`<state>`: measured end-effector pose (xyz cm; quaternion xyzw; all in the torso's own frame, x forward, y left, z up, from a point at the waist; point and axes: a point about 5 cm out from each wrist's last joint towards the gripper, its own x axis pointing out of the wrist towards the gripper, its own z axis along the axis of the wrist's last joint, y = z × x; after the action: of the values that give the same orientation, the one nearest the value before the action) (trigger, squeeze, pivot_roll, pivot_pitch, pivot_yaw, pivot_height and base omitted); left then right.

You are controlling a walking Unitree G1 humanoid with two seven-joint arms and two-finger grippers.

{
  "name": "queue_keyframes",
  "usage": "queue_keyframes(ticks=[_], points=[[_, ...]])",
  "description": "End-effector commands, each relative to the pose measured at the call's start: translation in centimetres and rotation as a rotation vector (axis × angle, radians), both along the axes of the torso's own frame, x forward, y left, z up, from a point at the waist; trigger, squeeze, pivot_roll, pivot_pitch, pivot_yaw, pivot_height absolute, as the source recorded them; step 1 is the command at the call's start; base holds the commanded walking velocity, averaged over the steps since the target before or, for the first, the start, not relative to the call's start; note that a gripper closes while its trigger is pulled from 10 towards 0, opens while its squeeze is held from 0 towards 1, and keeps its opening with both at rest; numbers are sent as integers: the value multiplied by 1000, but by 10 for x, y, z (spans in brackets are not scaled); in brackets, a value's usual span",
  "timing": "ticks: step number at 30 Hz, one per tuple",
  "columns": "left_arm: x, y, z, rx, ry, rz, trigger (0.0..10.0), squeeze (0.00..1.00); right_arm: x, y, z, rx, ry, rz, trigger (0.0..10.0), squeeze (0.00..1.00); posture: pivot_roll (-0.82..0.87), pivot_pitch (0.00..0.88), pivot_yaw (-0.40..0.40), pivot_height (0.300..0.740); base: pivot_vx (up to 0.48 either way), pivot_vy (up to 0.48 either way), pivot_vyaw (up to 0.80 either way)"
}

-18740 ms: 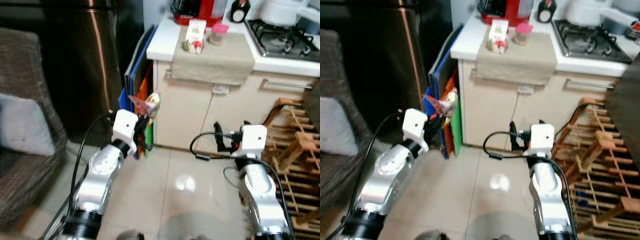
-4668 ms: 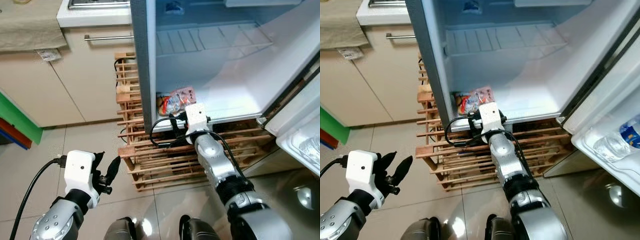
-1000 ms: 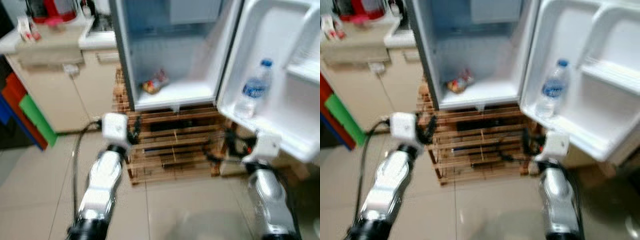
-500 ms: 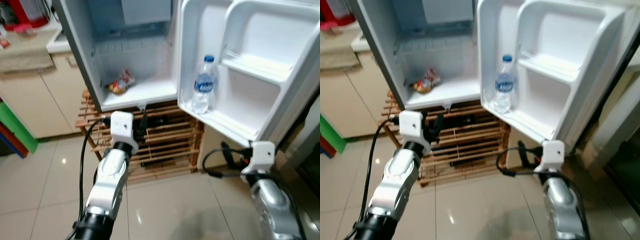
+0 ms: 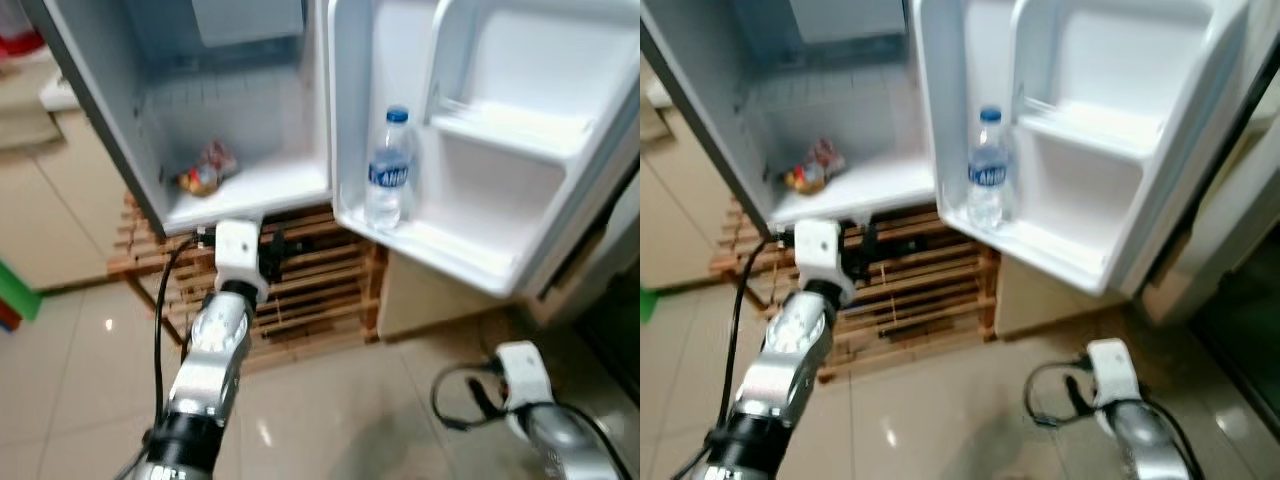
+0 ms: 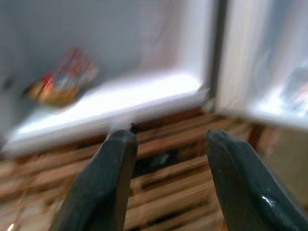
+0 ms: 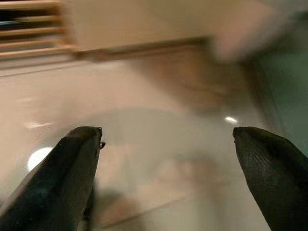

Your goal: Restocking fridge

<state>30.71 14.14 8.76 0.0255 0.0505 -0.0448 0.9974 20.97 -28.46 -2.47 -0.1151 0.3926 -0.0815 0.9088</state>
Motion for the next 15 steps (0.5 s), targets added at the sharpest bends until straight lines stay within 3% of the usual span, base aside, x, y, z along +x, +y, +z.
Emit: queue_keyframes(ticks=[1,5,7,8,9,10,15], points=[[1,8,-6,5,42,41,10000,0,0,-22,6,-96,3,-120,10000,0,-98,0,44,740,0,0,0],[2,7,-14,45,93,25,10000,0,-1,-48,17,-213,-12,-203,10000,0,-100,0,48,740,0,0,0],[-7,8,-47,138,310,-9,10000,0,5,-67,33,-318,-55,-247,10000,0,-98,0,49,740,0,0,0],[-19,13,-76,183,503,-38,10000,0,11,-82,49,-387,-108,-290,10000,0,-101,0,47,740,0,0,0],[-19,13,-76,183,503,-38,10000,0,11,-82,49,-387,-108,-290,10000,0,-101,0,47,740,0,0,0],[-26,20,-90,183,598,-43,10000,0,15,-92,62,-440,-153,-319,10000,0,-100,0,44,740,0,0,0],[-24,33,-95,185,642,-10,10000,0,22,-105,83,-506,-229,-366,10000,0,-104,0,39,740,0,0,0]])
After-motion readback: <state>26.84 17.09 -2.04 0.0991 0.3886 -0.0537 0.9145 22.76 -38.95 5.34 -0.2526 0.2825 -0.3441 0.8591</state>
